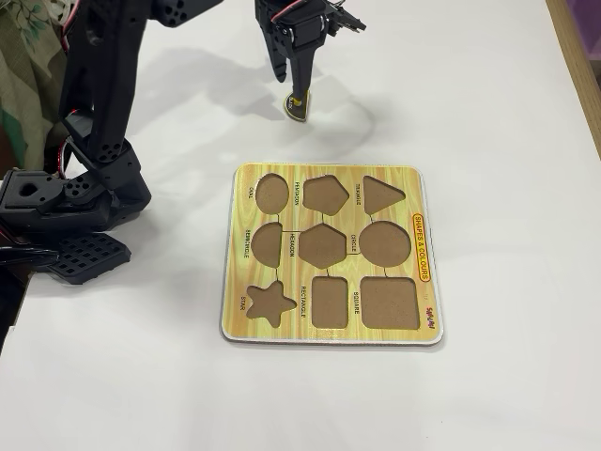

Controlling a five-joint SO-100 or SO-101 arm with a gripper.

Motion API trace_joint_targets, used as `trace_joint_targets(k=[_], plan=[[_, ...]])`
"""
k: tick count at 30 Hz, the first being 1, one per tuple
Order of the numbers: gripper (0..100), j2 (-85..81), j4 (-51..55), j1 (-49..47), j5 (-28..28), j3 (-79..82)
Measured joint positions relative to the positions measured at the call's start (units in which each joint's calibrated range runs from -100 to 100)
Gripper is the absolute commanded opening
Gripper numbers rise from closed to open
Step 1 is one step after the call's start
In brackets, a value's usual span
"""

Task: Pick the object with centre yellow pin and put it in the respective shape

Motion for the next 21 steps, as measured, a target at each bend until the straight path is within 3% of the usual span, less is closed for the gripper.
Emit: trace_joint_targets(k=[21], plan=[[16, 6.0, -0.6, -3.1, 0.0, -8.1]])
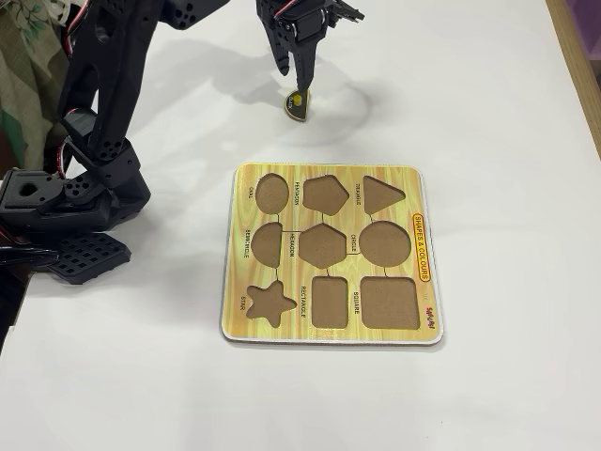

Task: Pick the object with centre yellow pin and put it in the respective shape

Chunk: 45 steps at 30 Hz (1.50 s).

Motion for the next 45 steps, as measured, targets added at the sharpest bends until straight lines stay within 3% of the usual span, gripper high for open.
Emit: trace_joint_targets(k=[40, 45], plan=[[16, 5.8, -0.2, 3.5, 0.0, 0.0], [7, 5.8, -0.2, 4.4, 0.0, 0.0]])
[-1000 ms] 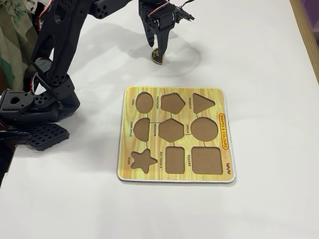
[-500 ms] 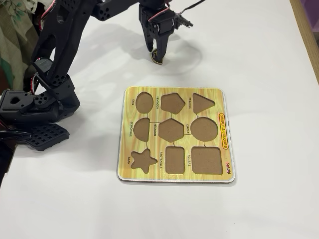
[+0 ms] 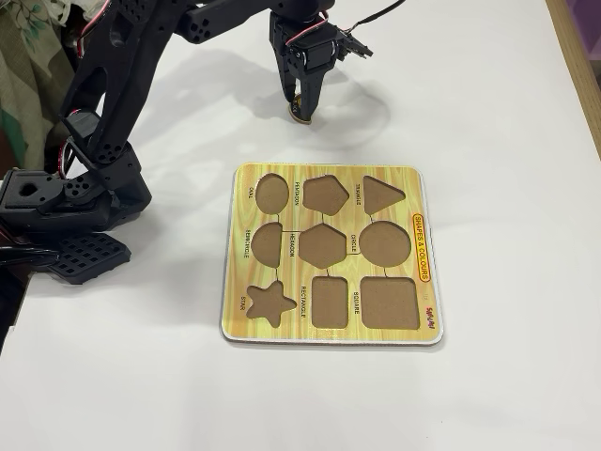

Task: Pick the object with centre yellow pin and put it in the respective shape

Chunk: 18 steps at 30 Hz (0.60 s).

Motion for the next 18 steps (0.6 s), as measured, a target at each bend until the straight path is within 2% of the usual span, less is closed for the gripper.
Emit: trace_joint_targets(k=[18], plan=[[6, 0.0, 0.0, 1.0, 0.0, 0.0]])
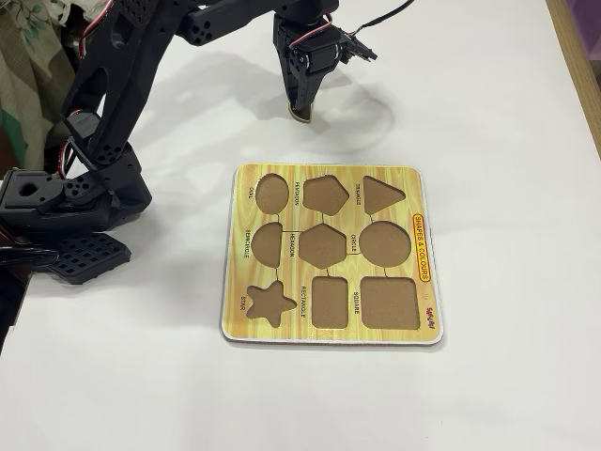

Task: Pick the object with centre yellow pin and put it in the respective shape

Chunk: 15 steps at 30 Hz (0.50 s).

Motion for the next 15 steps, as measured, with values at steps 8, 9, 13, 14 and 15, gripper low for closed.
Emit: trace_joint_targets(k=[8, 9, 13, 14, 15], plan=[[6, 0.0, -0.3, 0.0, -0.2, 0.0], [6, 0.0, -0.8, 0.0, -0.2, 0.0], [6, 0.0, -2.6, 0.0, -0.2, 0.0], [6, 0.0, -2.6, 0.0, -0.2, 0.0], [6, 0.0, -2.6, 0.0, -0.2, 0.0]])
